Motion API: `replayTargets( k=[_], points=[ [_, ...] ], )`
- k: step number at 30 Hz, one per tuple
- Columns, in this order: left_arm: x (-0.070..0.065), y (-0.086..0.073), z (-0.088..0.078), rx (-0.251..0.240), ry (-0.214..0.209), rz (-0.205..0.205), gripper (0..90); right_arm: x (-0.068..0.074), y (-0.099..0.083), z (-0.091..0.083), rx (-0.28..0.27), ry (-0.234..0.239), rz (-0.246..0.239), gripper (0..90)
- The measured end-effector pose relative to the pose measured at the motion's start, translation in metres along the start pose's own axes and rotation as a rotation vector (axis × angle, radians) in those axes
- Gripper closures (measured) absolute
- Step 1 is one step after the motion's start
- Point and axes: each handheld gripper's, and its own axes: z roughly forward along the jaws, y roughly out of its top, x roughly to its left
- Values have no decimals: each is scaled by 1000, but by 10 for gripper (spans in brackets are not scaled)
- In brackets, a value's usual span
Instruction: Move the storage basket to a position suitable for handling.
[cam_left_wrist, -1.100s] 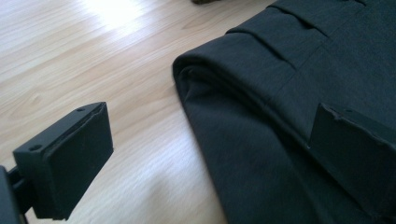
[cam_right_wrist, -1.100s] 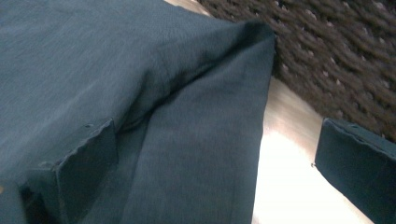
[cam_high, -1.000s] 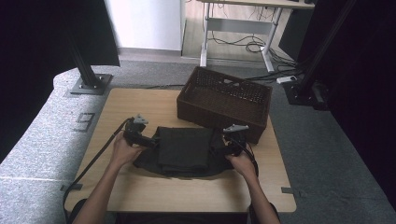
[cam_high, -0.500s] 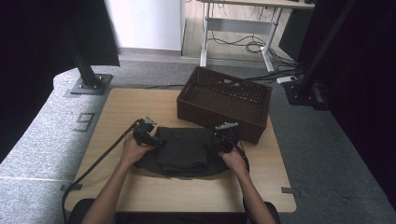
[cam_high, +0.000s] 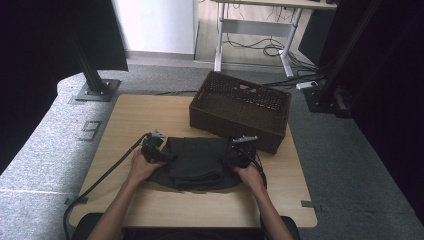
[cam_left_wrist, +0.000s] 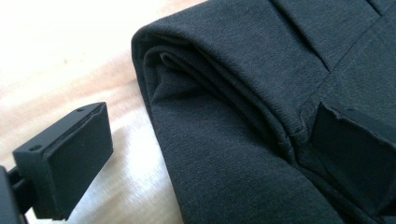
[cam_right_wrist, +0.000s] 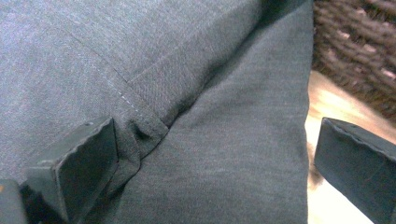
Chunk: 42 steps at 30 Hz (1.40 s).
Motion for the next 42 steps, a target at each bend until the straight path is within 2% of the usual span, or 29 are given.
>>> replayTargets(
  k=[6,8,9,10,12,16,20,26,32,42],
  points=[
    [-5,-8,-5,-4,-8,6,0,4,-6,-4,-6,11,-8,13],
    [-12,-11,-9,-5,10,32,1,7,-11,-8,-6,20,-15,14],
    [-12,-11,-9,-5,10,32,3,8,-12,-9,-7,21,-16,14],
    [-17,-13,-12,-2,23,54,6,9,-14,-10,-10,23,-18,14],
    [-22,-16,-15,-5,38,65,7,10,-16,-12,-10,26,-24,14],
    [-31,-22,-20,-19,61,74,26,15,-20,-16,-21,23,-40,20],
    [-36,-28,-25,-21,65,77,26,19,-27,-20,-24,37,-40,23],
    [-46,-39,-33,-21,54,89,26,26,-36,-28,-18,49,-64,25],
    [-50,-51,-39,-34,15,59,26,32,-45,-36,-17,58,-84,25],
    [-69,-67,-52,-28,11,87,26,45,-64,-53,-10,85,-112,25]
  ],
)
